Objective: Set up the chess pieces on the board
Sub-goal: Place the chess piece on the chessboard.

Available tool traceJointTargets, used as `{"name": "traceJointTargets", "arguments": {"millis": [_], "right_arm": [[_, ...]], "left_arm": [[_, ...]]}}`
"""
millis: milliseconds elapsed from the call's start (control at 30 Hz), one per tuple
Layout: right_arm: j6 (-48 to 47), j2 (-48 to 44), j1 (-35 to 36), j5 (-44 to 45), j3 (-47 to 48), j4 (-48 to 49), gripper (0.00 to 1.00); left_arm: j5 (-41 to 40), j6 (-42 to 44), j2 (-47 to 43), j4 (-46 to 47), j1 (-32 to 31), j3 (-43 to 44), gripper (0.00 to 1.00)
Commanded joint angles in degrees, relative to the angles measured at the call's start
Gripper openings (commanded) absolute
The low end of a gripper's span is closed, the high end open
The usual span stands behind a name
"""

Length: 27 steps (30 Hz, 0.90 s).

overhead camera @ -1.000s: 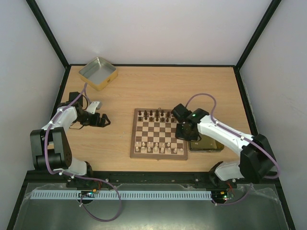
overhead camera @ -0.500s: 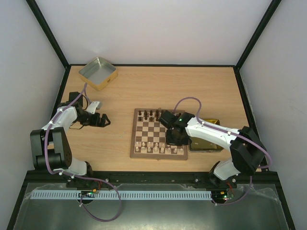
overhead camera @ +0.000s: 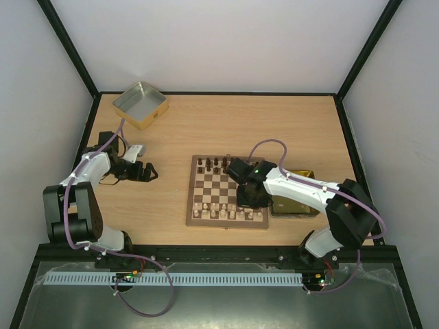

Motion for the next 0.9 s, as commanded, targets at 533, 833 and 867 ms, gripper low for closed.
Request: {"name": "traceJointTargets", "arguments": {"millis": [533,833,867], "right_arm": [[1.2,1.63,0.31,2.25,-0.7,0.05,0.06],[1.17,1.94,0.34,2.38,-0.11,-0.09,0.19],[1.27,1.94,0.36,2.7,0.13,-0.15,0.2]], "left_arm": [[0.69,0.42,-0.76,-0.97,0.4,1.35,0.99],[0.69,0.37,-0.74,-0.97,0.41,1.34,0.99],[0.69,0.42,-0.69,-0.97,0.41,1.33,0.99]]}}
